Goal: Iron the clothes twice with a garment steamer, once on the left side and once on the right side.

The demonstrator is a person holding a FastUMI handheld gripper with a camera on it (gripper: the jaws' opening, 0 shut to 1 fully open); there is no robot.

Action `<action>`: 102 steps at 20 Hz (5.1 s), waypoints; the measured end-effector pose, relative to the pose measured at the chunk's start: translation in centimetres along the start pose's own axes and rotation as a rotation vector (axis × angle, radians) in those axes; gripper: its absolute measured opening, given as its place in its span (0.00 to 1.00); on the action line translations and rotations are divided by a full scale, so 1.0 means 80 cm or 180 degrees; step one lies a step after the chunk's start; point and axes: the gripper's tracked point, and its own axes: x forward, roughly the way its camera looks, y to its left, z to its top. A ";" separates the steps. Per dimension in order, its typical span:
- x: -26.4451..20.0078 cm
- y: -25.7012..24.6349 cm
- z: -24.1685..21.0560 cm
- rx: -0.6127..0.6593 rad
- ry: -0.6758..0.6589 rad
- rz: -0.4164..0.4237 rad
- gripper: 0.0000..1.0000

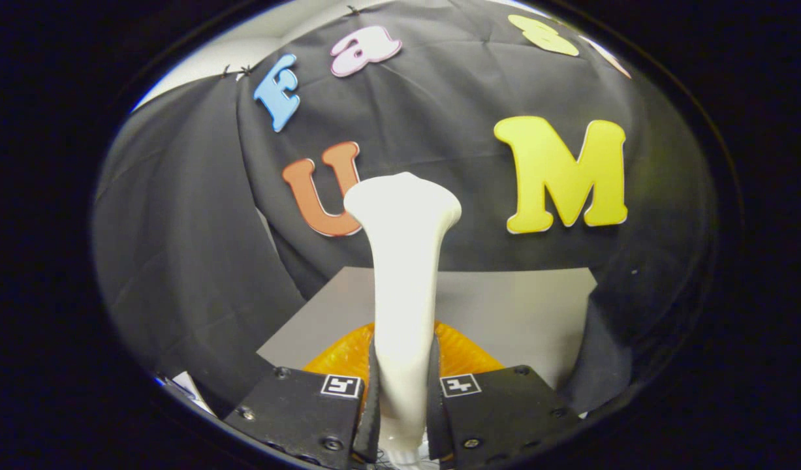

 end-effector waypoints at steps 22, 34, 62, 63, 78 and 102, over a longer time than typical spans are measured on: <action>-0.424 -0.259 0.156 -0.0417 -0.2092 -0.1162 0.30; -0.381 -0.347 0.077 -0.0214 -0.1529 -0.1289 0.31; -0.339 -0.402 -0.196 -0.0350 -0.0302 -0.1409 0.31; -0.337 -0.403 -0.206 -0.0351 -0.0241 -0.1409 0.31; -0.315 -0.424 -0.370 -0.0308 0.0723 -0.1417 0.31; -0.472 -0.499 -0.028 0.0131 -0.1221 -0.1090 0.31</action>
